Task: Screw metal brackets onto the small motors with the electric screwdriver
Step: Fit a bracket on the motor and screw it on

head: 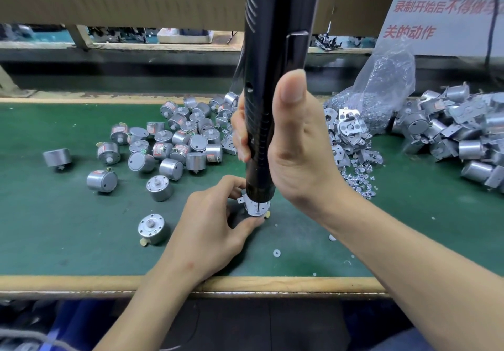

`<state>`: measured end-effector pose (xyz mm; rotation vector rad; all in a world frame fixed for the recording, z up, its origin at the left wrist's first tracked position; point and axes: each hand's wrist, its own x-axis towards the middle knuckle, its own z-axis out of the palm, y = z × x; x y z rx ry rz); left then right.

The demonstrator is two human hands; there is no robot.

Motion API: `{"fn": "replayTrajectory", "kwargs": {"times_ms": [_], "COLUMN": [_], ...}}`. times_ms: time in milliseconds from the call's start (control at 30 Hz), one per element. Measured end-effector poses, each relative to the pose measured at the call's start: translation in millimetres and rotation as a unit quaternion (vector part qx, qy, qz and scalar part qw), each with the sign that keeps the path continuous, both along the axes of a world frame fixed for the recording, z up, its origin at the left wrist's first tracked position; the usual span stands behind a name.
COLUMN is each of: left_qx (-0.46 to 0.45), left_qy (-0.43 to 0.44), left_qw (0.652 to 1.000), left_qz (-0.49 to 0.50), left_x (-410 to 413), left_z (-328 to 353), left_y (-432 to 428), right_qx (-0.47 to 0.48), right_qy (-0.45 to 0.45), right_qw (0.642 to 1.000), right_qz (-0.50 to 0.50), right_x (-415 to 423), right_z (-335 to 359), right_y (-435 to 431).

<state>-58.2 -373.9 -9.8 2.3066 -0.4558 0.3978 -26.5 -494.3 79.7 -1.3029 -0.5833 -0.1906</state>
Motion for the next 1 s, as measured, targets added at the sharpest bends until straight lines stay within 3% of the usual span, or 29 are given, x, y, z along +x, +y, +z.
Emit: {"fn": "replayTrajectory", "kwargs": {"times_ms": [267,567,767,1000], "left_qx": [0.029,0.051,0.022,0.011], "left_qy": [0.012,0.032,0.034,0.040], "left_qw": [0.999,0.998,0.999,0.999], "left_qz": [0.020,0.027,0.026,0.022], "left_x": [2,2,1,3], "left_z": [-7,-8,-5,-6], "left_y": [2,3,2,3], "right_qx": [0.009,0.033,0.018,0.022], "right_qy": [0.010,0.060,0.095,0.076], "right_qw": [0.998,0.996,0.990,0.993], "right_qz": [-0.058,-0.052,-0.101,-0.091], "right_x": [3,30,38,38], "right_z": [-1,16,0,-8], "right_y": [-4,-61,-81,-92]}}
